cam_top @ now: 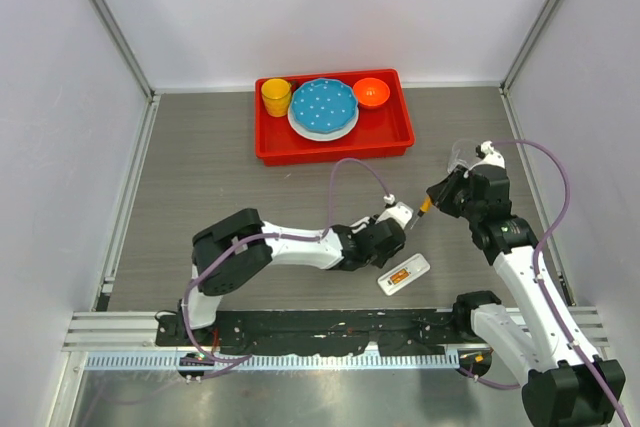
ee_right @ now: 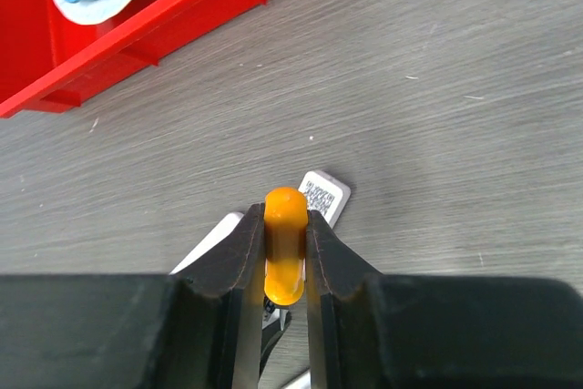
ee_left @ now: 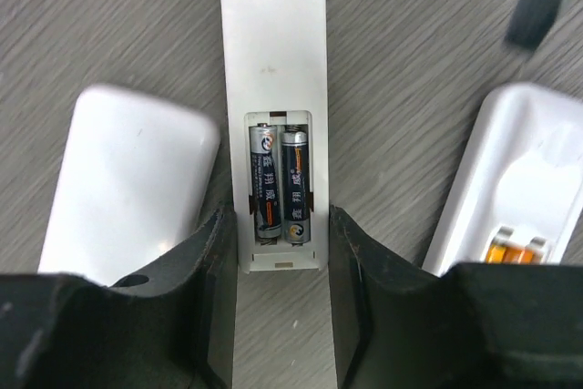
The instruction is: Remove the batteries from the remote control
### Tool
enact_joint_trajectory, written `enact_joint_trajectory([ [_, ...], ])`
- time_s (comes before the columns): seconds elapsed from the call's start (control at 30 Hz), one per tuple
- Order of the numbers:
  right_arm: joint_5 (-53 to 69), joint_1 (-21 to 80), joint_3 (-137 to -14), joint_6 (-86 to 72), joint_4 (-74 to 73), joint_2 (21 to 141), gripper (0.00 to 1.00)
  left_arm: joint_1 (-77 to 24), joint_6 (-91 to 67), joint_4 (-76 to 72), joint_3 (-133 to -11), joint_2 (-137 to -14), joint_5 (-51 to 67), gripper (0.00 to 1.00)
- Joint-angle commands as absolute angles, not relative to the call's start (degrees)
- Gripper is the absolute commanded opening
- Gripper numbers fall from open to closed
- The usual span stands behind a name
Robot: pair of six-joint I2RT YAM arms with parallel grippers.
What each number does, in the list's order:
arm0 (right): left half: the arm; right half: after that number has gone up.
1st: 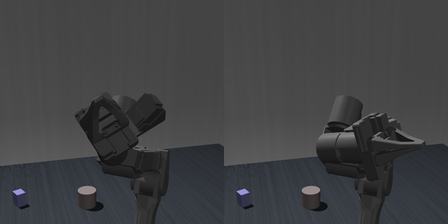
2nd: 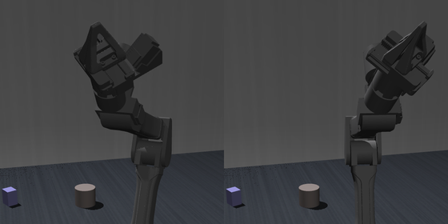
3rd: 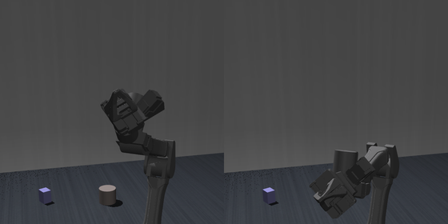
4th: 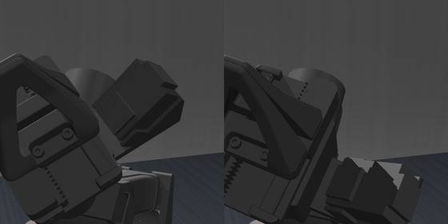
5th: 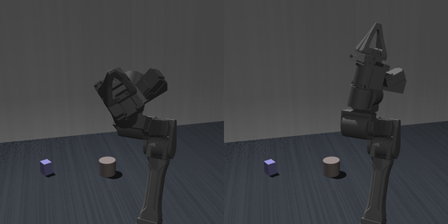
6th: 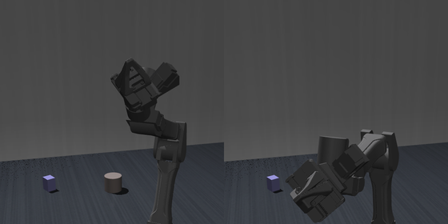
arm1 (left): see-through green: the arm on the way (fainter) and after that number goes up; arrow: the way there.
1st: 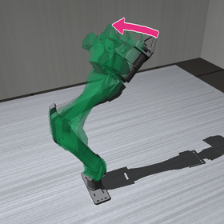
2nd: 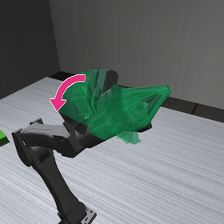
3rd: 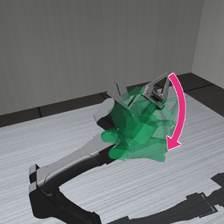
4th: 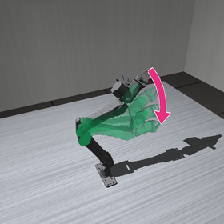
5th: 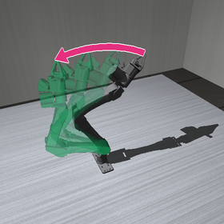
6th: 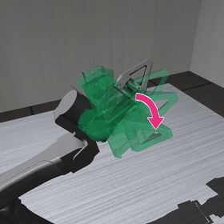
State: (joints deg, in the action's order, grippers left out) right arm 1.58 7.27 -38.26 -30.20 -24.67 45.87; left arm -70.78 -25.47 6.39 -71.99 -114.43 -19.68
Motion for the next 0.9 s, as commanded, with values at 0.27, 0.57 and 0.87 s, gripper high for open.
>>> enact_joint_trajectory([
  [0.27, 15.5, 7.1, -34.5, -30.4, -13.0, 44.7, 0.01, -72.1, -29.0, 8.0, -50.4, -97.0, -21.4, 0.01],
  [0.57, 16.7, 12.7, -30.7, -30.8, -6.0, 45.1, 0.01, -73.5, -27.9, 9.3, -48.2, -94.7, -20.2, 0.28],
  [0.87, 8.2, 26.3, -27.5, -32.7, 2.2, 46.8, 0.01, -73.5, -31.6, 12.2, -43.7, -89.2, -25.8, 0.70],
])
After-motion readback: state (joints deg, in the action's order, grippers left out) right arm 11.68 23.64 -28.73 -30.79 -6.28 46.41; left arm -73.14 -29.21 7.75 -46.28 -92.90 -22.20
